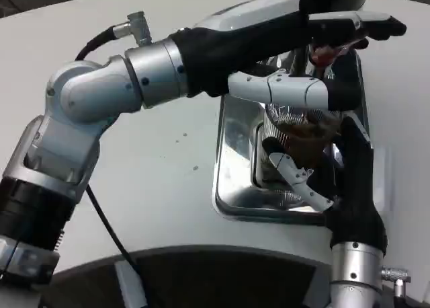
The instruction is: Grasp the cup under the faucet to collect the drink, then remove the cup.
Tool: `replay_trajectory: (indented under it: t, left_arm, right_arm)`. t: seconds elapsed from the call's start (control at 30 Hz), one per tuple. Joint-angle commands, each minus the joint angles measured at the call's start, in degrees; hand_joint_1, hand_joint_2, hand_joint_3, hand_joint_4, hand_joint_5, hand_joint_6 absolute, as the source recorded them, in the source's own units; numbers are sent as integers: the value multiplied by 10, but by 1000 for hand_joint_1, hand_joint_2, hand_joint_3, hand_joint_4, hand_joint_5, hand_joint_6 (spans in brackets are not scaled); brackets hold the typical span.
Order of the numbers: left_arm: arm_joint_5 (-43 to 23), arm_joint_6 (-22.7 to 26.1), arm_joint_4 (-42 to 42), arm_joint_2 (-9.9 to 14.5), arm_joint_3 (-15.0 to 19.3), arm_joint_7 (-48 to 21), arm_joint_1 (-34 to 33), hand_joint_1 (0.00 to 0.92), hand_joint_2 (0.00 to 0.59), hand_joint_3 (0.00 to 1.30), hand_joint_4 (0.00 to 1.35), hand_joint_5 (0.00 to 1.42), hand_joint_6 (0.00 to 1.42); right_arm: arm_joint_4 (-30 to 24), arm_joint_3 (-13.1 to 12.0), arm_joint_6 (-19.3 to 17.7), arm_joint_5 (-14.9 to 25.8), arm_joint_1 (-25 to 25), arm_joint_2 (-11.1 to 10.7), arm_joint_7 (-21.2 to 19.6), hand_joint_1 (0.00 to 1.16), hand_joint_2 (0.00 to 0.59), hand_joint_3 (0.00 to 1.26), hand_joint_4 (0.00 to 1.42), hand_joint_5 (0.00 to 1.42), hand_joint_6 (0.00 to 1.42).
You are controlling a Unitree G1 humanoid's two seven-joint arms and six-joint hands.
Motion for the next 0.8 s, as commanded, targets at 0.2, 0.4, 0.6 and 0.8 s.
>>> replay_trajectory:
  t: [0.2,0.4,0.6,0.8]
  left_arm:
    - [-15,-14,-16,3,40,27,35,0,87,115,82,156,187]
    - [-34,-25,-28,-4,65,43,39,0,88,136,124,189,217]
    - [-53,-19,-57,-8,81,43,47,0,97,156,150,216,238]
    - [-73,-7,-101,-4,97,44,65,0,99,175,190,246,270]
  right_arm:
    - [5,3,-7,-1,17,10,-13,729,247,386,471,522,214]
    - [0,5,-7,-2,20,11,-14,717,253,409,482,540,236]
    - [-4,5,-6,-2,23,12,-13,712,253,410,495,547,241]
    - [-11,4,-7,-3,27,11,-14,709,253,428,505,570,260]
